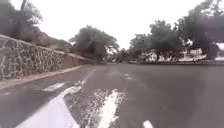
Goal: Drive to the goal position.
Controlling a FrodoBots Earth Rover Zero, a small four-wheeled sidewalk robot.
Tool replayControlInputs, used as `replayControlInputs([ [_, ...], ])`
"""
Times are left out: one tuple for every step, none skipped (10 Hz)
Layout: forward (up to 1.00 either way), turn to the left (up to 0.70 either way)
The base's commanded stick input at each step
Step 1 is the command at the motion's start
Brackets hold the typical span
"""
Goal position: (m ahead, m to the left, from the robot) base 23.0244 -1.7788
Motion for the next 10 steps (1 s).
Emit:
replayControlInputs([
  [0.50, 0.00],
  [0.50, 0.00],
  [0.50, 0.00],
  [0.50, 0.00],
  [0.50, 0.00],
  [0.50, 0.00],
  [0.50, 0.00],
  [0.50, 0.00],
  [0.50, 0.00],
  [0.50, 0.00],
])
